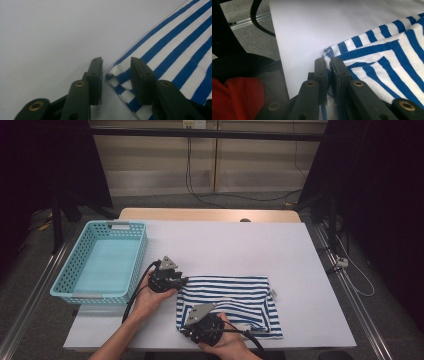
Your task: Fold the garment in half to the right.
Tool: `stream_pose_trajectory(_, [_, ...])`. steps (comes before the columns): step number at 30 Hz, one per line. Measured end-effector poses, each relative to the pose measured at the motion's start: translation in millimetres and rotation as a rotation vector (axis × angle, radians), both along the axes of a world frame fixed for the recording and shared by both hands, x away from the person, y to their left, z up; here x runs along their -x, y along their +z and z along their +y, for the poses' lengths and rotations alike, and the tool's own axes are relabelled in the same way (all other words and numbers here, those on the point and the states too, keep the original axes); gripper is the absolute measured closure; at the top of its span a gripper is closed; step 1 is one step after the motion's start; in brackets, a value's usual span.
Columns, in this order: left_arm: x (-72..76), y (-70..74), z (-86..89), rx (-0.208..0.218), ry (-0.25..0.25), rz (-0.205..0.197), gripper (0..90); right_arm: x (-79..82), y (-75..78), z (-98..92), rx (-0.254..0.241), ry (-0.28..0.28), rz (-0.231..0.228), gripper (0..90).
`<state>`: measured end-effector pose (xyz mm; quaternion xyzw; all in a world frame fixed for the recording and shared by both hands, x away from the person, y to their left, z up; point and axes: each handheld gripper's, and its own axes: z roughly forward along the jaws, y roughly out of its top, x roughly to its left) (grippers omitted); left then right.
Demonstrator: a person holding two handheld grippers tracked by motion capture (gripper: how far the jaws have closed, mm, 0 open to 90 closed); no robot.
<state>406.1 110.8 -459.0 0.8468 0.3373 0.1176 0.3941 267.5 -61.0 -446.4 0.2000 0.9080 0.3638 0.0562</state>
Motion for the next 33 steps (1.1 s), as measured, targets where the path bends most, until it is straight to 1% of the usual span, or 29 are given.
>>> stream_pose_trajectory(1, [0.2, 0.3, 0.0, 0.003, -0.008, 0.007, 69.5, -0.1, -0.1, 0.1, -0.004, 0.001, 0.0, 84.4])
stream_pose_trajectory(2, [1.4, -0.1, -0.4, 0.019, -0.004, 0.022, 71.8, -0.4, 0.2, -0.3, -0.005, 0.004, 0.002, 84.3])
stream_pose_trajectory(3, [0.6, 0.8, 1.4, 0.006, -0.017, 0.017, 72.2, -0.2, 0.6, -0.7, -0.008, 0.005, 0.009, 84.3])
stream_pose_trajectory(4, [0.3, 0.9, 2.2, 0.011, -0.019, 0.025, 72.3, 2.3, 1.2, -0.6, -0.017, -0.005, 0.029, 84.4])
stream_pose_trajectory(5, [0.4, 0.9, 2.9, 0.023, -0.013, 0.041, 72.9, 2.8, 1.4, -1.6, -0.011, -0.003, 0.026, 84.7])
stream_pose_trajectory(6, [0.3, 0.9, 3.1, 0.022, -0.014, 0.038, 73.4, 3.9, 1.6, -2.5, -0.014, -0.002, 0.029, 85.1])
stream_pose_trajectory(7, [0.3, 0.9, 2.5, 0.021, -0.008, 0.033, 74.1, 4.0, 1.2, -1.8, -0.019, 0.001, 0.023, 85.5])
stream_pose_trajectory(8, [0.3, 0.9, 2.5, 0.021, -0.008, 0.033, 77.2, 4.0, 1.1, -2.0, -0.023, -0.002, 0.028, 85.8])
stream_pose_trajectory(9, [1.3, 2.0, 2.0, 0.021, -0.015, 0.051, 80.3, 3.7, 0.9, -2.0, -0.019, -0.005, 0.022, 86.0])
stream_pose_trajectory(10, [1.6, 1.7, 1.3, 0.026, -0.013, 0.053, 82.8, 2.0, 0.4, -3.0, -0.016, 0.005, 0.01, 86.3])
stream_pose_trajectory(11, [1.5, 2.0, 1.3, 0.025, -0.014, 0.054, 83.7, 2.3, 0.3, -3.2, -0.023, 0.003, 0.016, 86.5])
stream_pose_trajectory(13, [0.9, 2.4, 2.0, 0.028, -0.012, 0.058, 84.5, 2.8, 0.5, -3.3, -0.02, -0.001, 0.014, 86.6])
stream_pose_trajectory(14, [0.8, 2.5, 2.8, 0.032, -0.008, 0.06, 84.8, 3.7, 0.8, -2.7, -0.032, -0.006, 0.026, 86.7])
stream_pose_trajectory(16, [-0.1, 2.5, 4.2, 0.04, -0.009, 0.066, 85.2, 3.9, 0.8, -3.0, -0.034, -0.009, 0.024, 86.8])
stream_pose_trajectory(18, [-0.2, 2.4, 5.4, 0.065, 0.011, 0.086, 85.4, 4.0, 0.9, -3.2, -0.044, -0.014, 0.029, 86.9])
stream_pose_trajectory(20, [-0.3, 4.1, 7.1, 0.081, 0.013, 0.078, 85.5, 4.1, 1.1, -3.7, -0.046, -0.012, 0.026, 86.9])
stream_pose_trajectory(21, [-1.1, 6.7, 10.2, 0.058, -0.008, 0.069, 85.5, 5.0, 1.7, -3.8, -0.05, -0.026, 0.035, 86.9])
stream_pose_trajectory(22, [0.3, 7.2, 8.6, 0.099, 0.02, 0.073, 85.5, 4.6, 2.4, -4.2, -0.052, -0.022, 0.029, 87.0])
stream_pose_trajectory(23, [0.1, 8.3, 9.5, 0.106, 0.02, 0.066, 85.5, 4.3, 2.7, -4.3, -0.063, -0.019, 0.026, 87.0])
stream_pose_trajectory(24, [-0.6, 10.2, 11.8, 0.093, 0.003, 0.066, 85.5, 5.0, 3.8, -4.3, -0.068, -0.031, 0.037, 87.0])
stream_pose_trajectory(25, [0.1, 10.7, 11.6, 0.119, 0.029, 0.059, 85.6, 4.5, 3.9, -4.8, -0.078, -0.028, 0.037, 87.0])
stream_pose_trajectory(26, [0.3, 11.0, 11.5, 0.134, 0.03, 0.071, 85.6, 4.7, 4.7, -4.9, -0.079, -0.032, 0.038, 87.0])
stream_pose_trajectory(27, [0.0, 12.0, 12.3, 0.132, 0.028, 0.067, 85.5, 4.9, 5.1, -5.0, -0.083, -0.035, 0.042, 87.1])
stream_pose_trajectory(28, [-0.3, 12.7, 13.2, 0.13, 0.025, 0.065, 85.5, 4.1, 5.3, -5.6, -0.089, -0.026, 0.034, 87.0])
stream_pose_trajectory(29, [-1.2, 14.0, 15.1, 0.107, 0.012, 0.069, 85.5, 3.3, 5.3, -6.3, -0.091, -0.025, 0.024, 87.1])
stream_pose_trajectory(30, [-0.5, 13.7, 13.3, 0.15, 0.041, 0.068, 85.5, 4.4, 6.6, -6.0, -0.11, -0.037, 0.047, 87.0])
stream_pose_trajectory(31, [0.1, 14.8, 13.3, 0.158, 0.038, 0.073, 85.6, 3.2, 6.9, -6.8, -0.111, -0.035, 0.033, 87.1])
stream_pose_trajectory(32, [-0.2, 16.1, 14.1, 0.153, 0.033, 0.07, 85.6, 3.4, 8.1, -7.2, -0.116, -0.037, 0.04, 87.1])
stream_pose_trajectory(33, [0.0, 16.8, 14.0, 0.171, 0.035, 0.073, 85.6, 3.1, 8.7, -7.5, -0.123, -0.036, 0.036, 87.1])
